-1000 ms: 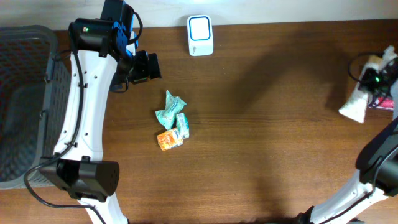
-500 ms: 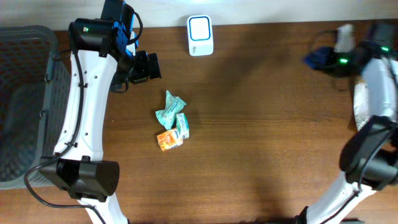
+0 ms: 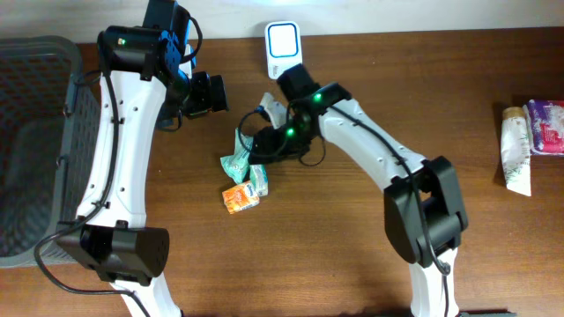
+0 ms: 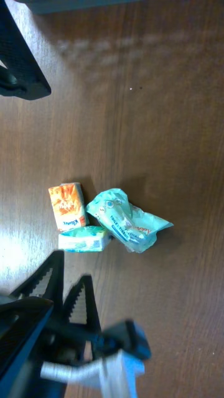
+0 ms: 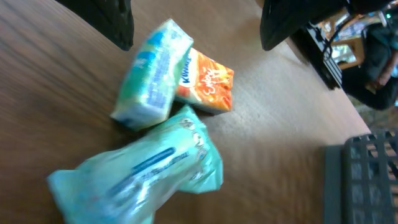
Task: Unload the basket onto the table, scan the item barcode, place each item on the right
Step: 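Reach the right gripper to the small green-white pack and grasp it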
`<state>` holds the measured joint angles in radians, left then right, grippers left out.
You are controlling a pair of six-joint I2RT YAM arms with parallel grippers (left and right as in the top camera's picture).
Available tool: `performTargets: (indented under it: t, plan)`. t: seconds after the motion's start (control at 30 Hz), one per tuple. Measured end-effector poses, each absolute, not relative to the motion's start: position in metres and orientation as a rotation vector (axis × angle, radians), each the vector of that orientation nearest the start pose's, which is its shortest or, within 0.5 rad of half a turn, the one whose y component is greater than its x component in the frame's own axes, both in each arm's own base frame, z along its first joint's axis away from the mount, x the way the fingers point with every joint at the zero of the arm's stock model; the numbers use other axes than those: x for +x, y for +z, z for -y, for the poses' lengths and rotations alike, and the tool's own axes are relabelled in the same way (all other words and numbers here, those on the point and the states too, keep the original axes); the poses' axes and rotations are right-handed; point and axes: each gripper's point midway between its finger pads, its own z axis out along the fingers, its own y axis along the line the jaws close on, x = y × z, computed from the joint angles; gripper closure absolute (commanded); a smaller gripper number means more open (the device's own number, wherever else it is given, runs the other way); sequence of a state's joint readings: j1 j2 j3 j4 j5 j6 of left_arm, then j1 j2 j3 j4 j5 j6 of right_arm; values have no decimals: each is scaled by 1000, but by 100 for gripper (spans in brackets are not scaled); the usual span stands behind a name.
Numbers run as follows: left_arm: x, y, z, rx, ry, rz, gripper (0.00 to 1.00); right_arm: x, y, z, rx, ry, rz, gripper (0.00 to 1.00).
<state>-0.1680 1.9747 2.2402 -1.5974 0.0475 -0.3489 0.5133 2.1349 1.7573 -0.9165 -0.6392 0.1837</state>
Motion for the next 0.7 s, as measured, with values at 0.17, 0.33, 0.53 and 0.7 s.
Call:
performTargets:
  t: [0.17, 0.33, 0.53, 0.7]
  plan:
    - [396, 240, 75, -255, -157, -2908, 1, 349, 76, -331, -536, 1032, -2951, 47]
    - [396, 240, 75, -255, -157, -2908, 1, 343, 49, -320, -484, 955, -3040, 48]
    - [396, 240, 75, -255, -157, -2908, 1, 341, 39, -312, -469, 881, -3067, 56]
    - [396, 240, 75, -255, -157, -2908, 1, 351, 26, -290, -441, 635, -3088, 56]
